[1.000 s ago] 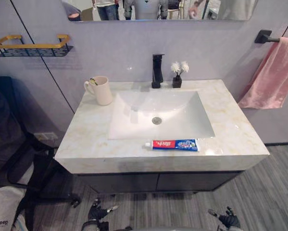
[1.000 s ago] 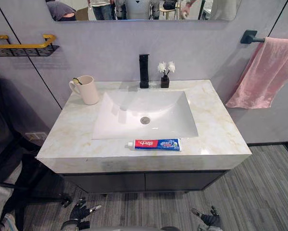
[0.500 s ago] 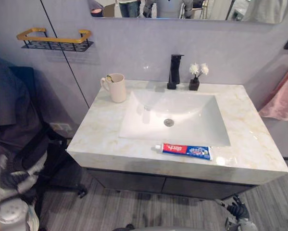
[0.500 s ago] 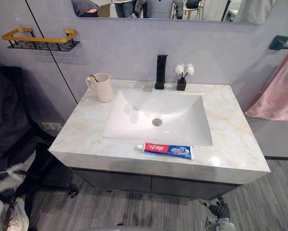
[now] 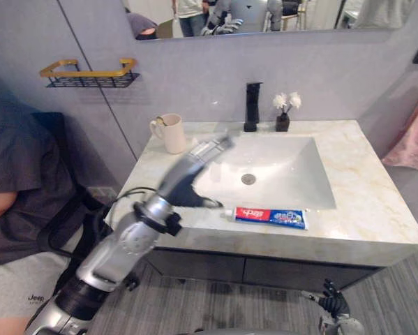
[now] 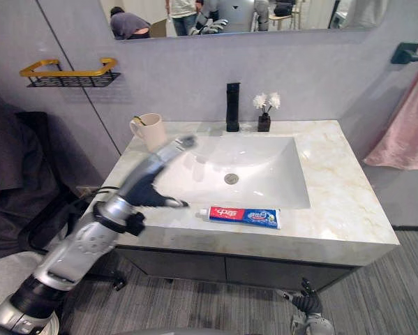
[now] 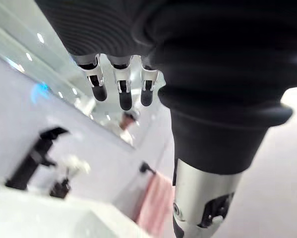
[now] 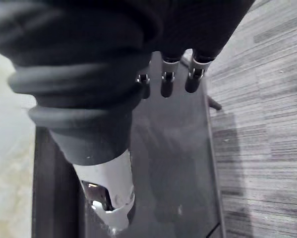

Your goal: Organize washtable

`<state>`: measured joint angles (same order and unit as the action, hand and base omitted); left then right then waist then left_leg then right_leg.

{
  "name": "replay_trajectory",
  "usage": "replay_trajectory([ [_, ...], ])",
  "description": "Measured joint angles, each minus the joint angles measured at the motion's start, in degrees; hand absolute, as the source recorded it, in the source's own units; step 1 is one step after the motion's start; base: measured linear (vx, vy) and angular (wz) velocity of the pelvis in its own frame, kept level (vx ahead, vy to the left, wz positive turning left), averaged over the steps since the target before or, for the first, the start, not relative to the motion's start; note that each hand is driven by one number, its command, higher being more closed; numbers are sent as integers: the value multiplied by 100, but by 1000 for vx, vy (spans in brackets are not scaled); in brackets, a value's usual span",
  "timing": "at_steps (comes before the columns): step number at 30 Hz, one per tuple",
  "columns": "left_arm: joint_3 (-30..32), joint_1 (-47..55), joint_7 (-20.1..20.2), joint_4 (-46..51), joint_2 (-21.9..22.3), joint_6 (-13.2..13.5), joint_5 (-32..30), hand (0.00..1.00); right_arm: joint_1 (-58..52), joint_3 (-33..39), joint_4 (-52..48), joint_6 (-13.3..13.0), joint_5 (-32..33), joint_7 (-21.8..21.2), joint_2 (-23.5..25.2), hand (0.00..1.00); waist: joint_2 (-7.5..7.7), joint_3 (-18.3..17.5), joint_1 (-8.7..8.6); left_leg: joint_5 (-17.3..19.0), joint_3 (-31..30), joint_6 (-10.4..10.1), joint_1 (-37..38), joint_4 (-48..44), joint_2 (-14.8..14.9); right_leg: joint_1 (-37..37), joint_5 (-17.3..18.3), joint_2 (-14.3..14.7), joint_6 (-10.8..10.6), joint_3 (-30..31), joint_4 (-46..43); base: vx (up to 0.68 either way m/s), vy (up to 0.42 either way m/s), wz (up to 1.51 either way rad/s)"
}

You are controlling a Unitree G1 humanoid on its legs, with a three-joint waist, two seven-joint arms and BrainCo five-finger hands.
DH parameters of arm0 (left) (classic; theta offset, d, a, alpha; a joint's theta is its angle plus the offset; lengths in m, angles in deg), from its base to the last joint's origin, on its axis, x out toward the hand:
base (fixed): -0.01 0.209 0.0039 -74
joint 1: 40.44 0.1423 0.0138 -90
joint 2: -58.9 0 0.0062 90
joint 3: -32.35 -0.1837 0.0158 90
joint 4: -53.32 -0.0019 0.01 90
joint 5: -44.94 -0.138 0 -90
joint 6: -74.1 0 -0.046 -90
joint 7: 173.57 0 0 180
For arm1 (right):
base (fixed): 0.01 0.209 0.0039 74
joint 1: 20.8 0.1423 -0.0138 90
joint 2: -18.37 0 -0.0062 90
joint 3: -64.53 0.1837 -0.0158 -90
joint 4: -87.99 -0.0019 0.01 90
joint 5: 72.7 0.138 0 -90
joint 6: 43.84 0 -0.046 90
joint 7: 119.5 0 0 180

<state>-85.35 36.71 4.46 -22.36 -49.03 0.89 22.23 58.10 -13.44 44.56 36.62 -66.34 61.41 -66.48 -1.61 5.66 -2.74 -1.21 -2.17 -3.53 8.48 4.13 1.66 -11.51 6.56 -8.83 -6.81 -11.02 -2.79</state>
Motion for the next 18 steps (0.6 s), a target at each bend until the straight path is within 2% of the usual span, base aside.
replay_trajectory([
  [3,-442,-4,298,-350,299,-13,-118,0,0,-65,6,0,0,1,-1,0,58,28,-85,-6,54,-5,-71,6,17,109,-6,14,4,38,-4,-7,-3,-8],
  [8,-876,-163,440,-1417,918,-198,-586,0,72,-170,48,0,1,1,33,0,145,82,-176,-35,68,-12,-78,118,22,122,-34,29,17,24,111,0,0,0],
  [11,-897,-368,426,-1787,1082,-325,-851,0,136,-173,134,-1,4,4,56,0,223,146,-280,-34,79,-13,-84,120,17,103,-38,28,21,11,160,0,0,0],
  [18,-890,-654,283,-2191,1353,-538,-1196,0,239,-168,222,2,12,23,61,0,149,313,-345,-33,175,-14,-97,120,26,78,-119,43,52,31,307,-10,-6,-2],
])
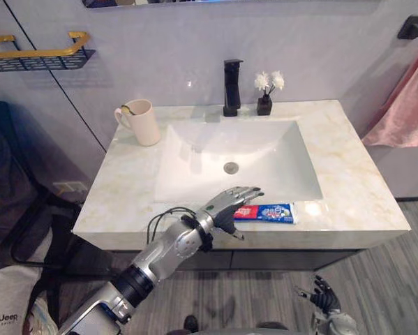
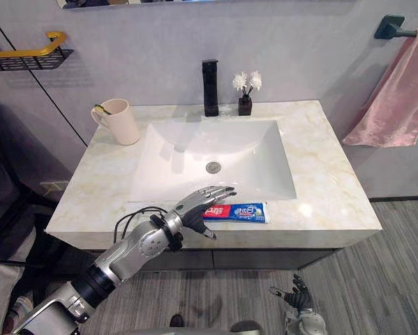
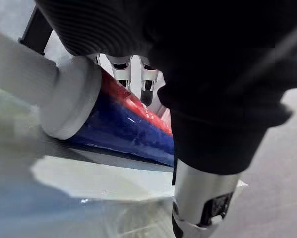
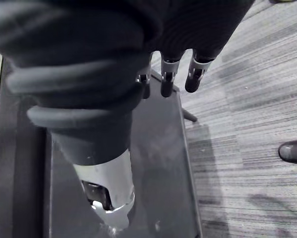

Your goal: Organize washtable

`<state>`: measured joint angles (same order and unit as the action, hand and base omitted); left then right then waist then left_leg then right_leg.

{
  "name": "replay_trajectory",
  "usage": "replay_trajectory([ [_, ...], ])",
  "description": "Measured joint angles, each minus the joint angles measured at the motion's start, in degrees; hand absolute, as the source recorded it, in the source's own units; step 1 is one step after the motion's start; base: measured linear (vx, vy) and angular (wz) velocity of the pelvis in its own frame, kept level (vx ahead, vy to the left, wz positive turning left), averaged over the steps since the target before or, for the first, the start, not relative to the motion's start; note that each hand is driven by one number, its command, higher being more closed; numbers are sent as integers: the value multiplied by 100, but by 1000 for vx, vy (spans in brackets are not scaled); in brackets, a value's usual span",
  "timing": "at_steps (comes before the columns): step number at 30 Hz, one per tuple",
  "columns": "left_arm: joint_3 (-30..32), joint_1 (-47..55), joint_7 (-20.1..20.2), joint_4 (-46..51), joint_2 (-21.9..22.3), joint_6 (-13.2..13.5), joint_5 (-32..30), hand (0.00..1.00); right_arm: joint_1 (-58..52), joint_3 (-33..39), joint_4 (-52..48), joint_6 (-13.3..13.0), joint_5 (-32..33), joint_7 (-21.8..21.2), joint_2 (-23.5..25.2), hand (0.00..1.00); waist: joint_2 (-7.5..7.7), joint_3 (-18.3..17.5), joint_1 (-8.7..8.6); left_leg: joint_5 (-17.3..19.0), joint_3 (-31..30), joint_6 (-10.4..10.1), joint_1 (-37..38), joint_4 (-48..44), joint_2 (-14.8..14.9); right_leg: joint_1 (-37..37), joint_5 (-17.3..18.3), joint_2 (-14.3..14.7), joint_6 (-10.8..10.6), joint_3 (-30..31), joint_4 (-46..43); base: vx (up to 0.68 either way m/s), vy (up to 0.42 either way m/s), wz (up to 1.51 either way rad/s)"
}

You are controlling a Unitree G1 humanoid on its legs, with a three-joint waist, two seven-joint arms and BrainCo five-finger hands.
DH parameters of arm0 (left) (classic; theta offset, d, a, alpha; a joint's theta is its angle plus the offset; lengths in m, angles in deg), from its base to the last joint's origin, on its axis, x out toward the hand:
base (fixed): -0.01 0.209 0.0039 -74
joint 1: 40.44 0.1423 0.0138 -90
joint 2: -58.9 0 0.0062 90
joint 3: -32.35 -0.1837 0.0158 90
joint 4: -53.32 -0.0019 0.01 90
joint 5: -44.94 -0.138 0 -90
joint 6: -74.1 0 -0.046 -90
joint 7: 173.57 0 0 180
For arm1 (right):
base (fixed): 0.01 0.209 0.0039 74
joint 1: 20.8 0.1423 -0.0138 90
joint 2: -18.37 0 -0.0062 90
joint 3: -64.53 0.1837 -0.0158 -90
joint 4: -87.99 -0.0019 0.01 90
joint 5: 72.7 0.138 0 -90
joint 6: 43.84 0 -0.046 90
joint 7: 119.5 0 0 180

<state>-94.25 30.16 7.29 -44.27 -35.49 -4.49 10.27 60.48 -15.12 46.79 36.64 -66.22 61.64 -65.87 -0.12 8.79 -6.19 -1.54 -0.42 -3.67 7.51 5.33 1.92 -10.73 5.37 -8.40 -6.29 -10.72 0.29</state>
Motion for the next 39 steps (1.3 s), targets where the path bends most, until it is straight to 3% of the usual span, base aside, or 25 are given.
replay_trajectory([
  [4,19,0,-10,-1,0,-3,14,0,19,11,1,5,12,10,11,0,-2,16,-99,2,21,0,-6,2,1,6,-10,0,-3,6,8,-43,-15,-2],
  [13,140,-1,4,0,-1,-43,271,0,20,40,44,108,14,10,118,0,-5,25,-99,2,61,0,-19,4,3,-8,-81,4,-15,25,109,-40,-13,-2],
  [20,412,2,42,29,-23,-112,930,0,40,40,81,122,14,-5,118,0,-5,25,-95,1,55,0,-13,3,5,-28,-94,3,-37,12,117,-14,-9,0],
  [26,570,19,36,38,-65,-119,932,0,38,32,205,140,13,-10,133,0,-4,25,-91,1,50,0,4,3,6,-49,-94,1,-37,2,112,-42,-19,1],
  [37,572,59,-246,41,-62,-97,-84,0,38,-18,203,132,13,-4,134,0,-2,28,-92,1,68,-1,3,4,12,-33,-94,5,-37,18,109,-6,-3,0],
  [38,572,59,-249,41,-62,-98,-213,100,39,-18,202,131,13,-1,134,0,-2,29,-92,2,73,-1,1,4,13,-27,-94,6,-37,24,108,0,0,0],
  [39,571,59,-248,35,-62,-98,-249,100,39,-18,201,131,13,2,134,0,-3,29,-93,2,79,-1,-1,4,14,-20,-94,6,-37,30,107,0,0,0],
])
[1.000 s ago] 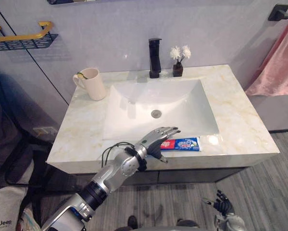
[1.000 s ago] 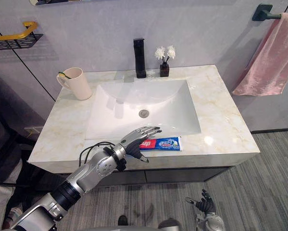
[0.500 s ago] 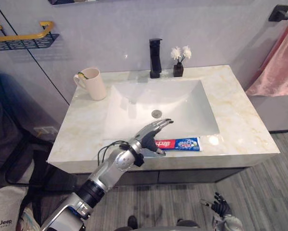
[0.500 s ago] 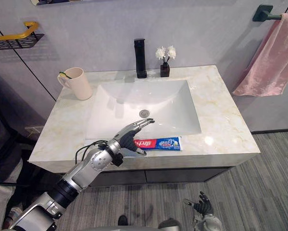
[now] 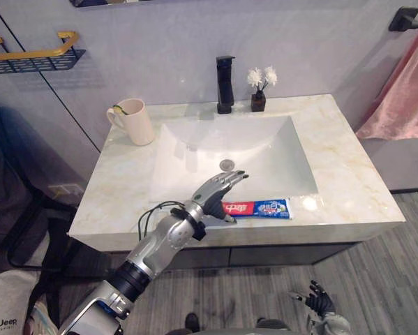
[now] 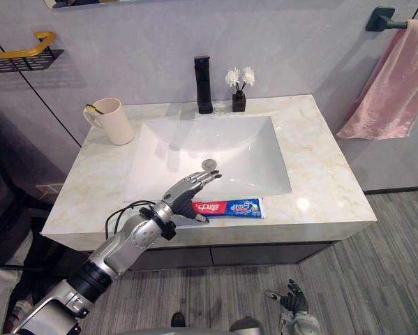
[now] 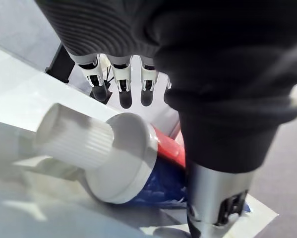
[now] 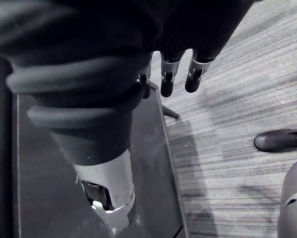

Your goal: Organize washtable

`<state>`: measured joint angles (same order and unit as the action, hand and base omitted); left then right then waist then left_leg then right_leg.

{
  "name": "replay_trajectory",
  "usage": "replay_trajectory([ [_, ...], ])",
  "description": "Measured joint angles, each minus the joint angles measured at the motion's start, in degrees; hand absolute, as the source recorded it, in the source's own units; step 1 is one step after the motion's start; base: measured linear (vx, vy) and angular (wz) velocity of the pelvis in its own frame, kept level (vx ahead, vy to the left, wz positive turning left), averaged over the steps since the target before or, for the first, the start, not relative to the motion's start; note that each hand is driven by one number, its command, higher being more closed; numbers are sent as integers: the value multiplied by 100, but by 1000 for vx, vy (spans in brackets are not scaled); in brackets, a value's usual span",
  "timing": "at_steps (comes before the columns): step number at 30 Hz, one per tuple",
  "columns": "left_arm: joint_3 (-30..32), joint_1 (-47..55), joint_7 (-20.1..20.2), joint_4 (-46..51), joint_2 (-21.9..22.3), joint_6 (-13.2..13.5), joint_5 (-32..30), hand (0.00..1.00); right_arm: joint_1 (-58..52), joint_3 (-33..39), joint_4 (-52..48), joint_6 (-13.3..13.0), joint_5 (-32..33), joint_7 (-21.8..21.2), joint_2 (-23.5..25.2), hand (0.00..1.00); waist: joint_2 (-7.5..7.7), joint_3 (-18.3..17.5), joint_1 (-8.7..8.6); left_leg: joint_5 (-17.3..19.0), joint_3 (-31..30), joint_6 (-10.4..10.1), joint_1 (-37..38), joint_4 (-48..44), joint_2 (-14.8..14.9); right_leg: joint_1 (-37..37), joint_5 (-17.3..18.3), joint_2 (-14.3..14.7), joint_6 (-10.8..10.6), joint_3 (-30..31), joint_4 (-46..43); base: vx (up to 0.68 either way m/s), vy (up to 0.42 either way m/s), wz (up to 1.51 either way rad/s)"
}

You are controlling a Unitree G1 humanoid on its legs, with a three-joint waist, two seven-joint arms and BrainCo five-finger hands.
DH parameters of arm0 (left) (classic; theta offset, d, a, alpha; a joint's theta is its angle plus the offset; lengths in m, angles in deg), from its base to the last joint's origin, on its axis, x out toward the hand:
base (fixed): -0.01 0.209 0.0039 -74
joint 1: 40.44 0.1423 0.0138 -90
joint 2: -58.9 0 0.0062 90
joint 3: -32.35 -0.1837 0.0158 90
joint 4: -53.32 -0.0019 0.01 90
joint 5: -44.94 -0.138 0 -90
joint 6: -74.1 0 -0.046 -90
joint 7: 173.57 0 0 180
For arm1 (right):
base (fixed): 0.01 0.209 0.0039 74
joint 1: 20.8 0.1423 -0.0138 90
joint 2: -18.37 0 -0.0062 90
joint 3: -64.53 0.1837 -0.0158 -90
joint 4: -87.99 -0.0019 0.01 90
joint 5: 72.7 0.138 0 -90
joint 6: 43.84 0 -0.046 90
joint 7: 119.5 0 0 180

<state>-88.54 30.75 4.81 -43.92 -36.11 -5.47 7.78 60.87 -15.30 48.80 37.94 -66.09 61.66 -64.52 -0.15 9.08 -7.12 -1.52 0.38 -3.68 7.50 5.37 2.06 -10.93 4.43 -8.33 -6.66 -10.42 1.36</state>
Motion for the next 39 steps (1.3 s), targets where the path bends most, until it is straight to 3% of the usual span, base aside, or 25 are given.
replay_trajectory([
  [11,1,-211,1,-232,-31,-18,-291,100,12,2,-50,-8,5,5,-10,0,-22,58,-22,14,134,-5,-13,2,16,52,-48,14,-9,135,72,-3,-3,-6],
  [14,69,-276,9,-240,-145,3,-287,100,12,3,-52,-10,24,8,-23,0,-31,64,-145,15,142,-5,-22,1,16,54,-56,16,-11,138,87,-3,-7,-2],
  [25,336,30,2,-230,-247,-57,-285,100,-34,178,-78,-16,271,110,-20,0,-52,59,-148,22,294,5,28,1,36,89,-115,20,-16,282,73,-44,-11,-6],
  [28,516,225,-8,-154,-245,-94,-274,100,-214,678,-342,-20,435,257,42,0,-101,47,-148,21,311,6,24,1,46,109,-119,18,-13,300,67,-50,-15,-3],
  [33,1051,848,-54,296,-83,-243,-230,100,-388,2263,-1282,-20,634,708,170,0,-120,37,-132,27,326,0,-8,3,83,151,-118,36,-13,326,63,-13,-17,-2],
  [34,1255,998,-116,503,66,-305,-174,100,-387,2808,-1878,-23,694,894,165,0,-118,36,-105,27,360,1,-33,2,85,212,-118,37,-13,377,29,-12,-13,-11],
  [39,1698,1161,-278,1315,410,-341,-49,100,-286,3409,-3672,-43,879,1157,71,0,-99,27,-28,26,436,2,-17,0,86,255,-119,57,-15,453,-88,-7,-10,-9],
])
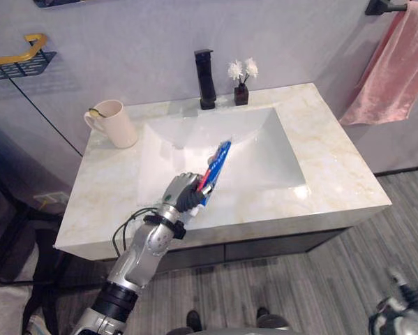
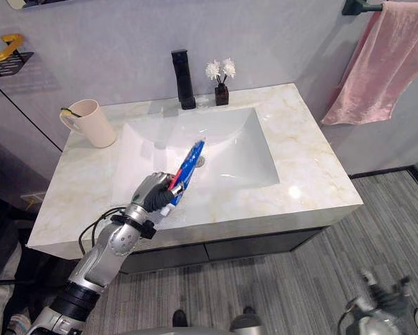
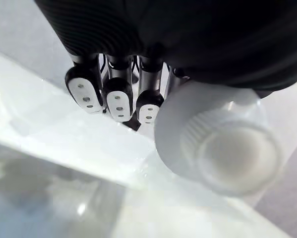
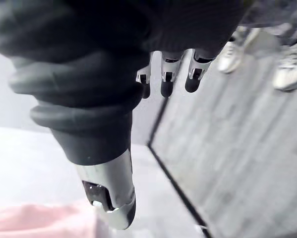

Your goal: Organize washtable

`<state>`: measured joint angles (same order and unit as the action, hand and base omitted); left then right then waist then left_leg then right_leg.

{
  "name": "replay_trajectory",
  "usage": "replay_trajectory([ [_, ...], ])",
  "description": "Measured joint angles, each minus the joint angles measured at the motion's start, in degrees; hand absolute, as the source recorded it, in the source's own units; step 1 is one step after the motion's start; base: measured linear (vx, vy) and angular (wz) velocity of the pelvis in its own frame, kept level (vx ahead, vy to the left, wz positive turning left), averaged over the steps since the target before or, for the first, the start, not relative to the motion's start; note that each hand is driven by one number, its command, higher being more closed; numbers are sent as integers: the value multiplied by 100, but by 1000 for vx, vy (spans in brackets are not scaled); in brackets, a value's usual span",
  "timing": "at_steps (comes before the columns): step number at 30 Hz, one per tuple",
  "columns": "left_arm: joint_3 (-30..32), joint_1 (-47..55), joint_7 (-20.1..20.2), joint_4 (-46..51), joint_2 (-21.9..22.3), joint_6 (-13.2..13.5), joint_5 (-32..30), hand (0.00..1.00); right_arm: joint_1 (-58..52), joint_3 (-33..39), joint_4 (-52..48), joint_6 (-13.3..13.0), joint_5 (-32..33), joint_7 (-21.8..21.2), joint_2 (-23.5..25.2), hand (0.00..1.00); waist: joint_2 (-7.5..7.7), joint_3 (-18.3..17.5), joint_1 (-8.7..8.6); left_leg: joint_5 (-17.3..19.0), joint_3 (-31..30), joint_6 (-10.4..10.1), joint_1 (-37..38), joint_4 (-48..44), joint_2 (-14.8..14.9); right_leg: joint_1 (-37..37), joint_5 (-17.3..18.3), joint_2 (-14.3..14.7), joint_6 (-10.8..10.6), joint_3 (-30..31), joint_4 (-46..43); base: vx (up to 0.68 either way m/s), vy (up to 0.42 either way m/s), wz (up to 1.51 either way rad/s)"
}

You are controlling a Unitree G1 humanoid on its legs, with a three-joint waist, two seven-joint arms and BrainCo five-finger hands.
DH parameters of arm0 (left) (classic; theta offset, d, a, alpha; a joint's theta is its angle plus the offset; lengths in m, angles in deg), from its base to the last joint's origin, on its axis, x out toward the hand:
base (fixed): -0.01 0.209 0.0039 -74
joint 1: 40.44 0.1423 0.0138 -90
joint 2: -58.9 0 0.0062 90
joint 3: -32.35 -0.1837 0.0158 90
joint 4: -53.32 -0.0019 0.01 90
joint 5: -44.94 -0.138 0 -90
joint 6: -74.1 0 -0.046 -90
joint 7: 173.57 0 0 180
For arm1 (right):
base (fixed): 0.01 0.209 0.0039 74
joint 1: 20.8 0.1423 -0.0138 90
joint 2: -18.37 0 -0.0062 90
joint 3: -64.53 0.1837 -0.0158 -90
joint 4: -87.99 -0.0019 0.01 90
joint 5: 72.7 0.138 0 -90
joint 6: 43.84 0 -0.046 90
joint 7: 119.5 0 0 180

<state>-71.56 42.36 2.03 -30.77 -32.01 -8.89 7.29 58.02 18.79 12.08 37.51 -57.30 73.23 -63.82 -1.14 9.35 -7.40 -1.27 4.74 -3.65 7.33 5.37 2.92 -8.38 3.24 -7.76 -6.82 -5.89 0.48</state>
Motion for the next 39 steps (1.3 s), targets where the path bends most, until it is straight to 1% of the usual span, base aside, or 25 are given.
replay_trajectory([
  [1,88,2,-74,155,58,6,90,100,63,26,-333,-32,63,19,-64,0,1,-1,15,0,10,0,14,0,5,8,0,9,0,7,-30,-47,-13,-7],
  [2,215,2,-181,360,117,13,119,100,210,10,-750,-140,202,66,-174,0,12,-14,31,1,28,0,16,1,10,25,0,17,0,34,-41,-58,-13,-11],
  [4,366,3,-262,569,146,30,244,100,495,-121,-1341,-350,433,67,-345,0,12,-22,51,1,36,2,11,1,17,65,-1,30,-2,95,-54,-77,-17,-12],
  [5,385,2,-331,615,151,39,336,100,630,-289,-1697,-456,525,41,-483,0,13,-29,54,1,35,3,11,2,20,73,-6,35,-9,105,-57,-88,-21,-4],
  [7,385,4,-334,686,164,72,391,100,831,-646,-2293,-653,781,-157,-756,0,13,-48,63,1,34,4,-2,2,26,87,-13,44,-18,104,-59,-59,-15,-1],
  [8,383,4,-334,715,174,108,455,100,999,-916,-2622,-765,917,-268,-972,0,10,-80,77,-1,33,4,-15,2,28,107,-24,47,-29,108,-59,-39,-11,-4],
  [9,358,3,-333,719,204,115,558,100,1231,-1260,-2879,-898,1038,-392,-1209,0,4,-189,107,-4,33,4,-71,1,30,172,-36,50,-32,121,-63,-17,-11,-5],
  [11,281,-1,-334,761,212,122,622,100,1600,-1757,-3145,-1021,1335,-577,-1471,0,19,-258,160,-13,31,-2,-67,0,32,167,-46,53,-39,122,-62,0,-4,-2],
  [12,186,-2,-334,765,206,172,756,100,2018,-2377,-3311,-1121,1553,-716,-1642,0,33,-351,200,-13,16,-2,-68,-1,34,159,-46,54,-40,106,-65,10,-11,5],
  [14,85,-57,-346,765,197,212,832,100,2500,-3029,-3368,-1128,1672,-817,-1708,0,48,-381,230,-14,-2,-1,-60,-1,33,151,-47,53,-41,84,-88,-1,-8,8],
  [15,-76,-169,-351,765,199,224,851,100,2867,-3644,-3358,-1106,1703,-882,-1702,0,62,-389,334,-19,-19,5,-61,-2,29,150,-47,46,-42,58,-109,-20,-4,8],
  [16,-186,-236,-355,765,199,224,862,100,3004,-3927,-3353,-1096,1741,-906,-1696,0,65,-390,362,-22,-27,10,-61,-2,25,148,-47,41,-42,41,-119,-33,-3,14],
  [18,-464,-378,-431,764,210,227,887,100,3341,-4660,-3322,-976,1781,-906,-1616,0,65,-390,436,-43,-108,30,-66,-2,-1,112,-46,10,-44,-59,-141,-27,2,21],
  [19,-603,-451,-468,762,220,227,888,100,3472,-4946,-3268,-912,1787,-911,-1468,0,66,-390,499,-49,-143,39,-60,-2,-12,88,-46,-2,-44,-93,-141,-28,3,19],
  [20,-658,-479,-477,761,223,227,887,100,3523,-5071,-3225,-861,1791,-909,-1373,0,66,-390,512,-55,-156,45,-60,-1,-17,74,-46,-10,-44,-130,-141,-34,1,20],
  [22,-791,-523,-610,758,266,224,882,100,3674,-5485,-2926,-712,1832,-879,-1014,0,66,-390,535,-76,-187,70,-77,-1,-51,63,-46,-41,-44,-193,-154,-44,4,14],
  [23,-816,-523,-633,753,277,223,878,100,3677,-5574,-2858,-681,1834,-855,-942,0,67,-391,537,-81,-192,76,-84,-1,-59,69,-46,-49,-44,-195,-153,-45,5,3],
  [24,-864,-523,-694,725,290,218,864,100,3672,-5748,-2717,-593,1835,-771,-770,0,67,-391,532,-95,-233,90,-104,0,-84,81,-46,-71,-44,-203,-147,-45,0,3],
  [27,-917,-526,-731,679,371,178,768,100,3670,-5834,-2519,-467,1807,-631,-519,0,67,-391,522,-133,-277,97,-144,3,-111,93,-46,-96,-44,-245,-143,-48,-5,6],
  [30,-958,-527,-841,672,404,140,754,100,3658,-5841,-2353,-423,1688,-428,-272,0,67,-391,517,-200,-310,89,-207,9,-109,137,-46,-94,-44,-325,-143,-75,-20,10],
  [33,-960,-526,-890,612,502,82,704,100,3530,-5834,-2347,-422,1456,-267,-83,0,66,-391,517,-255,-335,83,-262,15,-99,171,-51,-82,-36,-348,-146,-73,-22,7],
  [35,-961,-526,-966,482,573,70,645,100,3308,-5835,-2338,-422,1316,-232,61,0,65,-392,513,-273,-359,82,-255,20,-100,180,-53,-81,-32,-366,-147,-74,-14,6],
  [39,-962,-523,-981,446,611,20,538,100,2990,-5839,-2102,-419,1294,-152,278,0,65,-392,511,-306,-350,82,-274,53,-98,209,-79,-79,4,-358,-136,-69,-8,-2],
])
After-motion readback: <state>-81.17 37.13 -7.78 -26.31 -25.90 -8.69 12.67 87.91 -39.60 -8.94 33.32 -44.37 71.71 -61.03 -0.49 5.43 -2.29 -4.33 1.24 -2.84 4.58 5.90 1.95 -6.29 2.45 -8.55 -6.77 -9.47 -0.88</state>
